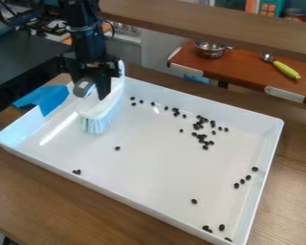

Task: Sweep into pile

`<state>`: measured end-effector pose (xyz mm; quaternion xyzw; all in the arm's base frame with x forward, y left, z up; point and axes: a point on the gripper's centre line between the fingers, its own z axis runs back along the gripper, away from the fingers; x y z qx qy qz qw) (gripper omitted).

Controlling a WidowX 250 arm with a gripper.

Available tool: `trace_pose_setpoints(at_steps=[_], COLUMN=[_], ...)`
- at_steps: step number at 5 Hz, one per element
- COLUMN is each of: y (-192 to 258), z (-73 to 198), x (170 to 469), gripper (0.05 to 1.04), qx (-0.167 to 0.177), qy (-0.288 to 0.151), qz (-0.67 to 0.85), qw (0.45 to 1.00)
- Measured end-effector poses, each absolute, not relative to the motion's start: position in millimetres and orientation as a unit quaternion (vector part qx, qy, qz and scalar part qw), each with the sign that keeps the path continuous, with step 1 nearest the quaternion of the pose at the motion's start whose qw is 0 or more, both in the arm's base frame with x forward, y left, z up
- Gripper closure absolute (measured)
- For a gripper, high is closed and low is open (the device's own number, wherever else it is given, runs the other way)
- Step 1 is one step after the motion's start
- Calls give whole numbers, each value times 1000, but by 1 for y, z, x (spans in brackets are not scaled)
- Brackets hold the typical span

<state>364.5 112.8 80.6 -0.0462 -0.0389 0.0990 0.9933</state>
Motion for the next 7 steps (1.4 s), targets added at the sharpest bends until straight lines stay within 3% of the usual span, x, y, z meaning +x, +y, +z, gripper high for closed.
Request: trace_pose_setpoints(at_steps=[7], y=[-64], z=[69], x=[373], gripper=[592], qx=[-122], qy=[-23], qz=[35], qw=[992])
